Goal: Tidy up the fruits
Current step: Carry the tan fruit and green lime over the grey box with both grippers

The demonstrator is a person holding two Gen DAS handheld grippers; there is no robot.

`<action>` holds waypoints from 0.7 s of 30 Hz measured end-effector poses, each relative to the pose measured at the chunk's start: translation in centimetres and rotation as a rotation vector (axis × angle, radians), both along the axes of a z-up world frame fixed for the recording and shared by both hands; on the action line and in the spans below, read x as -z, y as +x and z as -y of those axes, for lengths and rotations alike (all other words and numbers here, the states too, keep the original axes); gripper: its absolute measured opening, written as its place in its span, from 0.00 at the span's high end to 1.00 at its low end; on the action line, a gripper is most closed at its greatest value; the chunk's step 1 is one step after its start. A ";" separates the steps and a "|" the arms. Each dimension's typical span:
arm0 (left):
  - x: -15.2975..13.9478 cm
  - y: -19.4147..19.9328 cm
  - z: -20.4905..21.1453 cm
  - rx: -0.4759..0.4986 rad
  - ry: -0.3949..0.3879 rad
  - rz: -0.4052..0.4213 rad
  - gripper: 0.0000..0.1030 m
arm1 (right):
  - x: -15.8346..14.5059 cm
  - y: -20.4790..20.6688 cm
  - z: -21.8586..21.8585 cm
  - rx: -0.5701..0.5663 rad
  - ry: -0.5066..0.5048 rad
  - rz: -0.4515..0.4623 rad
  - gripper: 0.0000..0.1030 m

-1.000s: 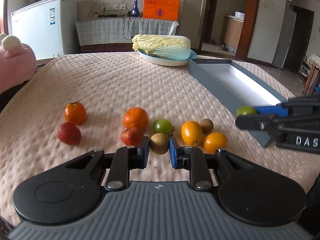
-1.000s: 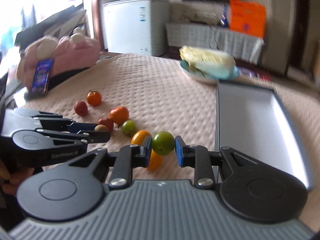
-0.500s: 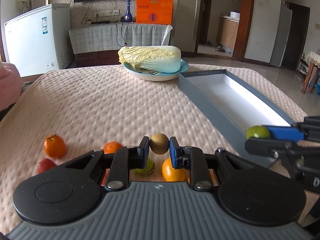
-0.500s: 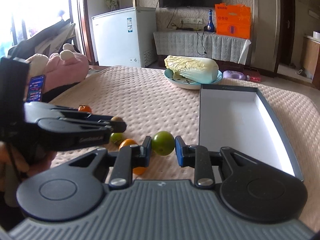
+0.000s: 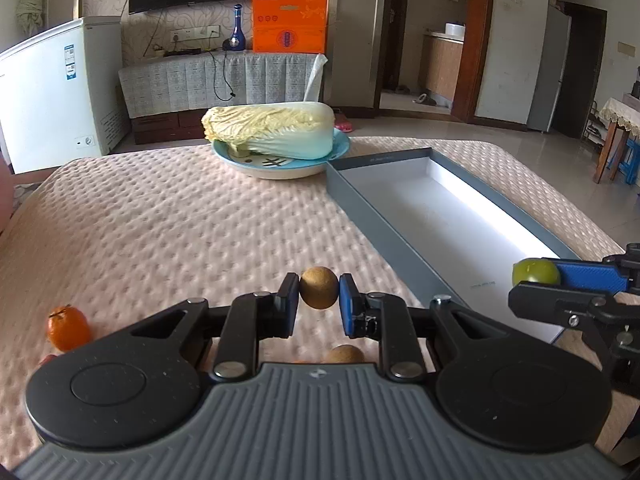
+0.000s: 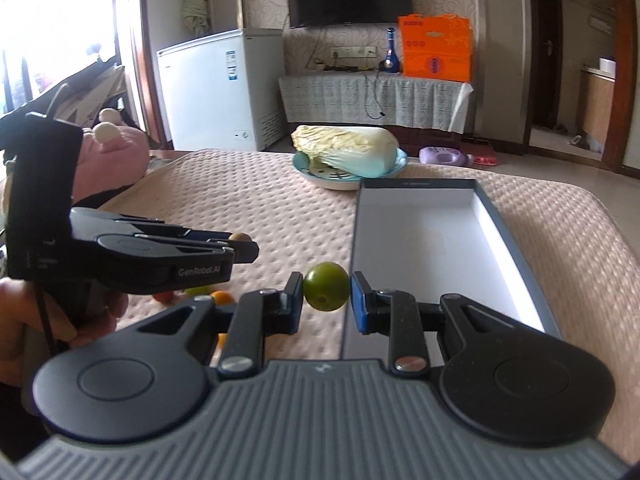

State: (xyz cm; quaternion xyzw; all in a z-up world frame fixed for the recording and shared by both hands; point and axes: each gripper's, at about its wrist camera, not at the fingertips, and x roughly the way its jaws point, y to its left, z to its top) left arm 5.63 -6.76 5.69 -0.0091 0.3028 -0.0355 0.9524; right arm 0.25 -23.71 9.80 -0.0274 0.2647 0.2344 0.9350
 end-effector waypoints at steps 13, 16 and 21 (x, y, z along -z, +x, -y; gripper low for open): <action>-0.3 1.5 2.4 0.049 0.012 0.028 0.75 | 0.6 1.5 2.9 0.150 0.029 -0.036 0.72; -0.5 1.8 2.9 0.061 0.008 0.039 0.75 | 1.1 2.5 3.0 0.160 0.018 -0.054 0.72; -0.5 2.6 3.7 0.071 0.010 0.049 0.75 | 2.3 4.0 3.1 0.197 -0.004 -0.112 0.72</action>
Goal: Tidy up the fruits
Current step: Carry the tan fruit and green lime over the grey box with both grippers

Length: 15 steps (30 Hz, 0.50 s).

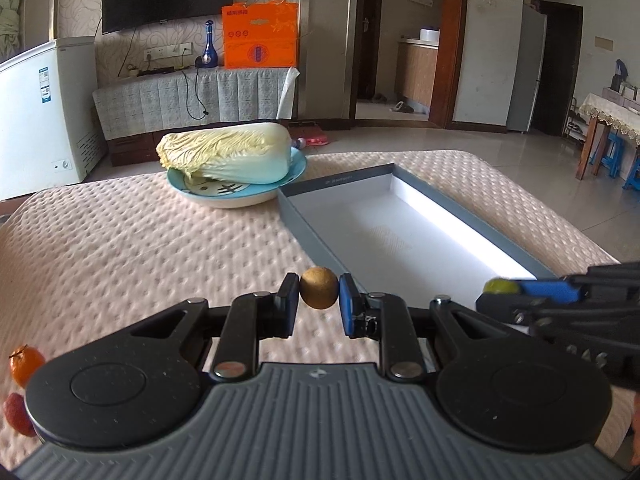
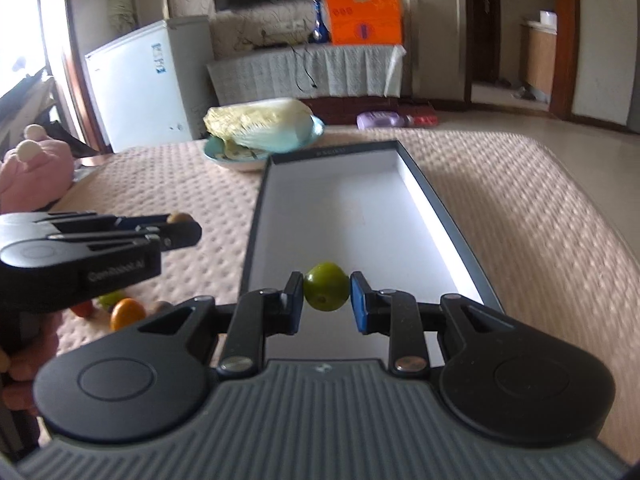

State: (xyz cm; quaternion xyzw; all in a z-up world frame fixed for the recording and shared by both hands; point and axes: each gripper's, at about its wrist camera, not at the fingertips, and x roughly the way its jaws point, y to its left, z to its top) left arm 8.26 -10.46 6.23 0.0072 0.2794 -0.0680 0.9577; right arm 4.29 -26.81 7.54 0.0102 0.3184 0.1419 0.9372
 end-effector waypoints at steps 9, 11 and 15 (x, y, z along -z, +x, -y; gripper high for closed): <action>0.2 2.2 1.8 0.029 -0.007 0.015 0.75 | 1.1 0.4 0.0 0.019 -0.025 -0.055 0.72; 0.6 3.0 2.3 0.039 -0.006 0.011 0.75 | 1.2 0.5 0.1 0.023 -0.028 -0.062 0.72; 1.2 4.4 3.2 0.055 -0.013 -0.001 0.75 | 1.4 0.7 0.0 0.021 -0.044 -0.073 0.72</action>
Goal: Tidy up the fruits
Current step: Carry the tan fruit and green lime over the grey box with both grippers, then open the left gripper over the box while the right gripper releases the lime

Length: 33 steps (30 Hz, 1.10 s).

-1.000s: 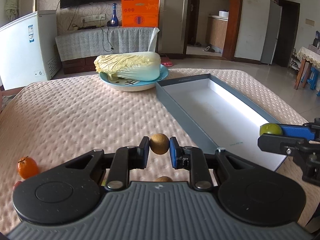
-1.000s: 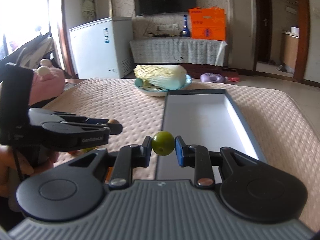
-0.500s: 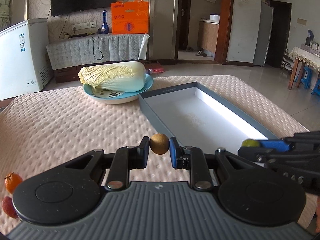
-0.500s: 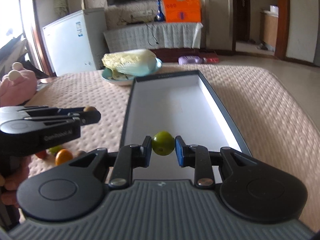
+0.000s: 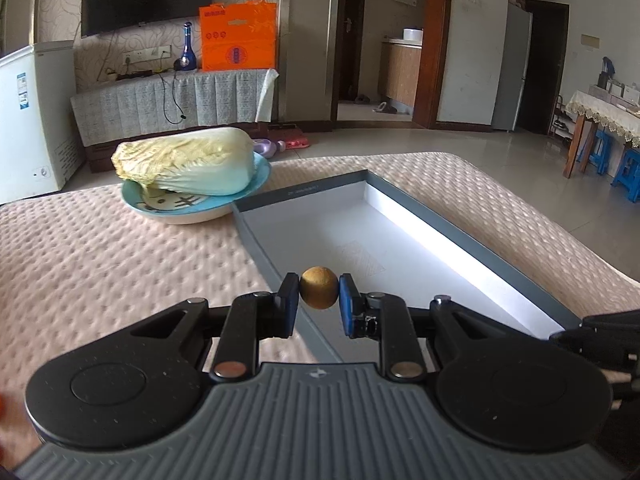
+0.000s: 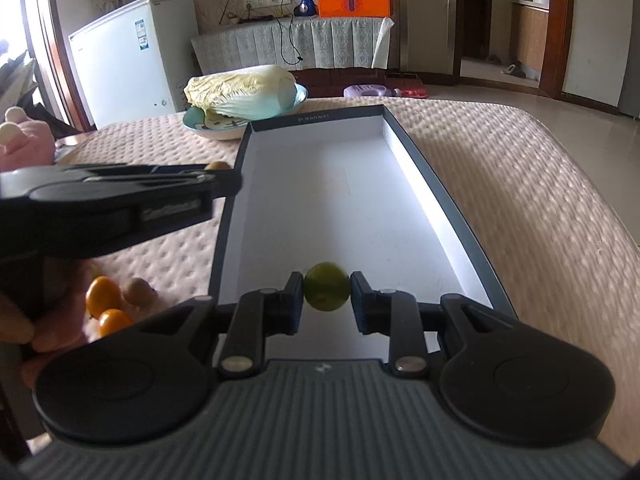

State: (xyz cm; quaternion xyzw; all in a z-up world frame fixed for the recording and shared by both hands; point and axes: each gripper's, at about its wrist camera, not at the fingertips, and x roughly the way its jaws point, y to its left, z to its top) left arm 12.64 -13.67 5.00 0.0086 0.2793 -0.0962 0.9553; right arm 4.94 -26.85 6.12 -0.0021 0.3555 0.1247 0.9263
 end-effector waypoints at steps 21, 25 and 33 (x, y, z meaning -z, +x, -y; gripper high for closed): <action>1.9 2.2 1.7 0.061 0.024 -0.008 0.42 | 1.1 1.3 -0.8 0.022 -0.010 -0.036 0.72; 1.1 1.0 1.1 0.044 0.022 0.016 0.37 | 1.3 1.5 -1.0 0.056 -0.017 -0.030 0.71; -0.4 -1.9 -2.1 -0.044 0.027 0.019 0.36 | 1.1 1.4 -0.6 0.126 -0.020 0.011 0.54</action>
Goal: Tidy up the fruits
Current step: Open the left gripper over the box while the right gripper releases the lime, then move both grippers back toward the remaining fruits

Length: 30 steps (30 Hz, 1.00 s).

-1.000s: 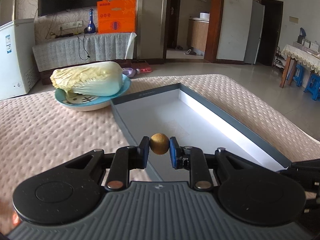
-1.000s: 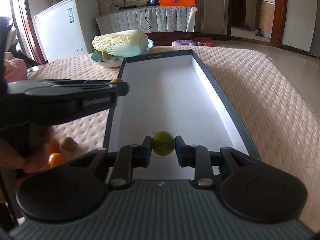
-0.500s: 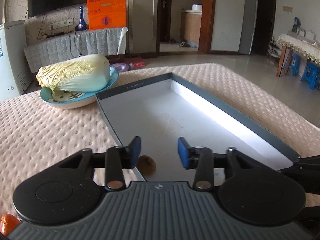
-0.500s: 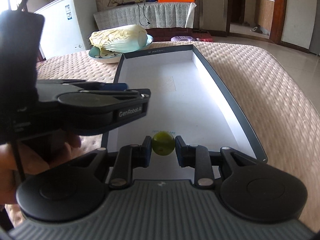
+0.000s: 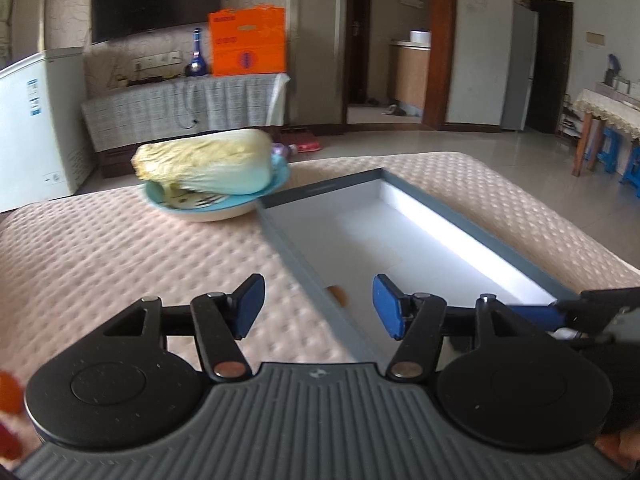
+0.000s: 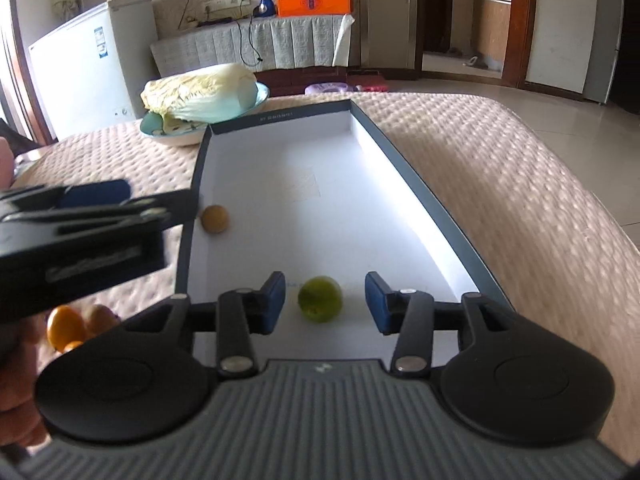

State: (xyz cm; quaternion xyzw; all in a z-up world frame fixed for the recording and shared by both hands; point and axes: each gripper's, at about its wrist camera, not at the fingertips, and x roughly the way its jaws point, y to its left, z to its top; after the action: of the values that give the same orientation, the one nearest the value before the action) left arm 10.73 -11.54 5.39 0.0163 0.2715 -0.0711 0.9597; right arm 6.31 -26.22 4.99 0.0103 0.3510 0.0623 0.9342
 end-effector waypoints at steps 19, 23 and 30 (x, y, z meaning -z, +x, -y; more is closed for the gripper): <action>0.7 -12.4 -10.8 -0.221 -0.017 -0.065 0.35 | -2.5 -3.7 0.0 -0.021 0.081 0.126 0.54; 2.5 -13.1 -11.4 -0.211 0.046 -0.093 0.35 | -3.4 -6.2 -2.6 -0.197 0.079 0.177 0.54; 3.5 -12.6 -12.6 -0.195 0.034 -0.114 0.35 | -1.2 -8.0 -8.3 -0.500 -0.056 0.087 0.55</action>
State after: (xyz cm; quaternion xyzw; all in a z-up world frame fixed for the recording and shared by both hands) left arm -1.87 1.05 1.85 0.0018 0.3271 0.0261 0.9446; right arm -1.68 -17.90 6.18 -0.1056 0.3037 0.2820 0.9039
